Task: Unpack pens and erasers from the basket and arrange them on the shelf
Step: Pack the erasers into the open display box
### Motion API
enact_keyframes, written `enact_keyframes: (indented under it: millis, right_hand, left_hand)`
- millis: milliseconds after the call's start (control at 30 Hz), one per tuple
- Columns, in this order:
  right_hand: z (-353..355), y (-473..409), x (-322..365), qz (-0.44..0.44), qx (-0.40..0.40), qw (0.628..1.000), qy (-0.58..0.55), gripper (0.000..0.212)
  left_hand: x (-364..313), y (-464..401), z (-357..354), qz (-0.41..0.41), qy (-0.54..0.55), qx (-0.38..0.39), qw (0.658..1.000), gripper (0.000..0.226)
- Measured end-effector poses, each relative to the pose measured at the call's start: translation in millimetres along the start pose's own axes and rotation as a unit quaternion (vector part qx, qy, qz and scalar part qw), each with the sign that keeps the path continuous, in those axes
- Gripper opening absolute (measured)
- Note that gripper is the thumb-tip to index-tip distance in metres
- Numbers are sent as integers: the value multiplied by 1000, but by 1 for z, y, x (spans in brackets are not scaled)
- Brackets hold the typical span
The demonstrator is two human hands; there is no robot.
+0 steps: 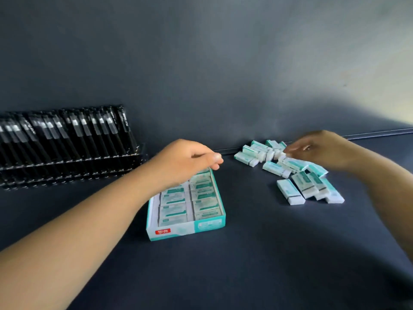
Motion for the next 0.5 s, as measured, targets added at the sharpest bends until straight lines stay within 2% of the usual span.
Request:
enact_keyframes:
  millis: [100, 233, 367, 500]
  right_hand:
    - [-8, 0, -24, -18, 23, 1000, 2, 17]
    - [-9, 2, -51, -15, -15, 999, -42, 18]
    - [-17, 4, -61, -13, 26, 996, -81, 20]
    - [-20, 4, -60, -3, 71, 995, -71, 21]
  left_hand:
    - [-25, -24, -31, -21, -94, 55, 994, 18]
    - [-43, -53, -64, -22, -129, 110, 985, 23]
    - [-55, -63, -113, -28, -162, 202, 965, 59]
    - [-55, -70, -146, -6, -262, 214, 941, 91]
Point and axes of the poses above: each hand's wrist, its own y-axis away from the middle knuckle, its own z-axis out of the back of the hand, x = y × z, the point moved 10 cm from there along -y, towards the middle knuckle, and after that the axes turned 10 degrees about -y, right-handed, at the moved point
